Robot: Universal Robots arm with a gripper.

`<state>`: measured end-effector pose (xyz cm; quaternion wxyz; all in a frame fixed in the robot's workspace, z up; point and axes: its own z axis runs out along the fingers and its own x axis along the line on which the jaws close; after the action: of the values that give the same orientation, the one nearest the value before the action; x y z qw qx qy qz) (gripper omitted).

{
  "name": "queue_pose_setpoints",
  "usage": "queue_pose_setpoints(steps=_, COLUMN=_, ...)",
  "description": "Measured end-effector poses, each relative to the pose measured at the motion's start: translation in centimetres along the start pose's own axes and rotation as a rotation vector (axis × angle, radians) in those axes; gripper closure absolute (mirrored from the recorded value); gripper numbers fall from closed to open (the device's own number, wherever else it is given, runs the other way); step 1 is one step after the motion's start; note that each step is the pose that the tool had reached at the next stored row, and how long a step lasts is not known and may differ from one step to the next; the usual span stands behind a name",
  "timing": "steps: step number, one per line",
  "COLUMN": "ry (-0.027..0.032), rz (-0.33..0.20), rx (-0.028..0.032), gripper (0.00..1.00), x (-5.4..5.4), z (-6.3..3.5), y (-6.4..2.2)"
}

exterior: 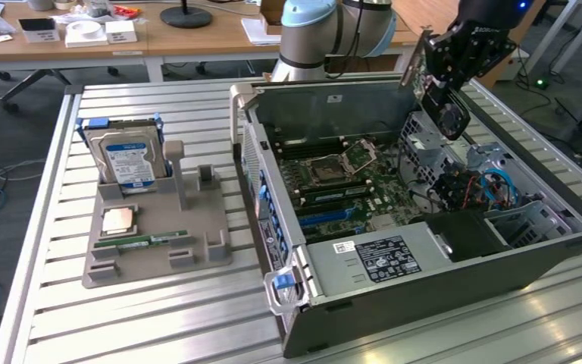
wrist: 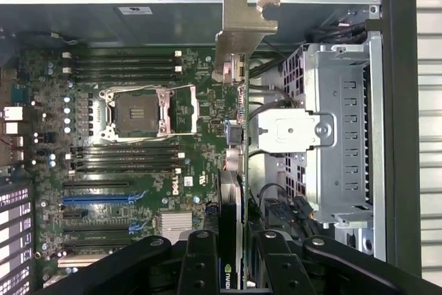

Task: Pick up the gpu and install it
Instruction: 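Insert the gpu into the slot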

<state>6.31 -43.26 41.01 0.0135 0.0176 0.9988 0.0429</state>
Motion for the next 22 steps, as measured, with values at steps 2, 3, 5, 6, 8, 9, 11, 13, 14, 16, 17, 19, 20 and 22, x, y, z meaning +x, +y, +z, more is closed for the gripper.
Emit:
queue_pose_setpoints(steps=2, ry=0.0011, rz=-0.013, rx=-0.0003, gripper=0.74, x=0.03, z=0.0, y=0.0)
queue_pose_setpoints(steps=3, ry=0.0016, rz=-0.018, rx=-0.0004, gripper=0.74, x=0.06, z=0.0, y=0.0)
queue_pose_setpoints(steps=5, ry=0.0025, rz=-0.029, rx=-0.0008, gripper=0.74, x=0.14, z=0.01, y=-0.01)
queue_pose_setpoints(steps=6, ry=0.0029, rz=-0.034, rx=-0.001, gripper=0.74, x=0.16, z=0.01, y=-0.01)
queue_pose_setpoints(steps=8, ry=0.004, rz=-0.046, rx=-0.0012, gripper=0.74, x=0.2, z=0.01, y=-0.01)
queue_pose_setpoints(steps=9, ry=0.0045, rz=-0.053, rx=-0.0013, gripper=0.74, x=0.22, z=0.01, y=-0.01)
queue_pose_setpoints(steps=11, ry=0.0057, rz=-0.065, rx=-0.0018, gripper=0.74, x=0.27, z=0.02, y=-0.01)
queue_pose_setpoints(steps=13, ry=0.0067, rz=-0.077, rx=-0.002, gripper=0.74, x=0.31, z=0.02, y=-0.01)
queue_pose_setpoints(steps=14, ry=0.0072, rz=-0.083, rx=-0.0022, gripper=0.74, x=0.32, z=0.02, y=-0.01)
queue_pose_setpoints(steps=16, ry=0.0084, rz=-0.097, rx=-0.0025, gripper=0.74, x=0.35, z=0.02, y=-0.01)
queue_pose_setpoints(steps=17, ry=0.009, rz=-0.105, rx=-0.0027, gripper=0.74, x=0.37, z=0.03, y=-0.01)
queue_pose_setpoints(steps=19, ry=0.0103, rz=-0.119, rx=-0.003, gripper=0.74, x=0.39, z=0.03, y=-0.01)
queue_pose_setpoints(steps=20, ry=0.0109, rz=-0.126, rx=-0.0032, gripper=0.74, x=0.41, z=0.04, y=-0.01)
queue_pose_setpoints(steps=22, ry=0.0121, rz=-0.14, rx=-0.0036, gripper=0.74, x=0.43, z=0.04, y=-0.01)
